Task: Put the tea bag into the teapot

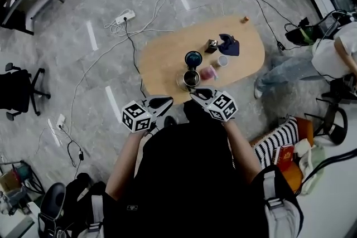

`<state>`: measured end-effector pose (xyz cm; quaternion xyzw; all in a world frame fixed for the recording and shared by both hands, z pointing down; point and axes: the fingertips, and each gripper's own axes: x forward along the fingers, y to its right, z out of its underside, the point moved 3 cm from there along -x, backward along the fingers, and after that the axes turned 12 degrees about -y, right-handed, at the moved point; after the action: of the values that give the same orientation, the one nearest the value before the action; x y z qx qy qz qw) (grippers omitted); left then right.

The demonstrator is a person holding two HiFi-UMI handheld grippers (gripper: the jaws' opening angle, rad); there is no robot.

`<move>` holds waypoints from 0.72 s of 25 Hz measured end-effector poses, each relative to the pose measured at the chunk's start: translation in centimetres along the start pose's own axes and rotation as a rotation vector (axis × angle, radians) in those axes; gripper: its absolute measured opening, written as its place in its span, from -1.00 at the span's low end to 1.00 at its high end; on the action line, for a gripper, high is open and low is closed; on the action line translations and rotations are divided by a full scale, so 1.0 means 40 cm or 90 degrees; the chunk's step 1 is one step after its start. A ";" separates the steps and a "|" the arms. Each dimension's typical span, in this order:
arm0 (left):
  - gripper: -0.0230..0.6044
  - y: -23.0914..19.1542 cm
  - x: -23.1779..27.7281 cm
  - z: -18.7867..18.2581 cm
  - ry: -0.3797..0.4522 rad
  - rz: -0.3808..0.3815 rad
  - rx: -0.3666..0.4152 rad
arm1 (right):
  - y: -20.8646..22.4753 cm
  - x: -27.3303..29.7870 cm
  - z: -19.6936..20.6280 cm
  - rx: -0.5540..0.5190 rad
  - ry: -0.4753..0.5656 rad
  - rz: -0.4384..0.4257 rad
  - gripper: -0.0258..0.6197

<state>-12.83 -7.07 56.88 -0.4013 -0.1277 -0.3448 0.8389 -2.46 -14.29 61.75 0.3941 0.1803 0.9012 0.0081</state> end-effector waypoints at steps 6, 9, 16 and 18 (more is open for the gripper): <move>-0.90 -0.016 0.017 -0.028 0.003 -0.010 -0.012 | 0.042 0.034 0.024 0.002 -0.035 -0.024 -0.67; -0.90 -0.016 0.029 -0.040 -0.001 -0.015 -0.014 | 0.073 0.059 0.045 -0.001 -0.057 -0.034 -0.67; -0.89 -0.015 0.032 -0.045 -0.001 -0.041 -0.037 | 0.139 0.129 0.103 -0.011 -0.121 -0.047 -0.67; -0.90 -0.017 0.030 -0.044 -0.002 -0.050 -0.046 | 0.164 0.149 0.117 -0.011 -0.137 -0.045 -0.67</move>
<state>-12.51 -9.29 56.74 -0.4268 -0.1323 -0.3814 0.8093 -2.39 -18.00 71.08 0.4820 0.1846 0.8542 0.0627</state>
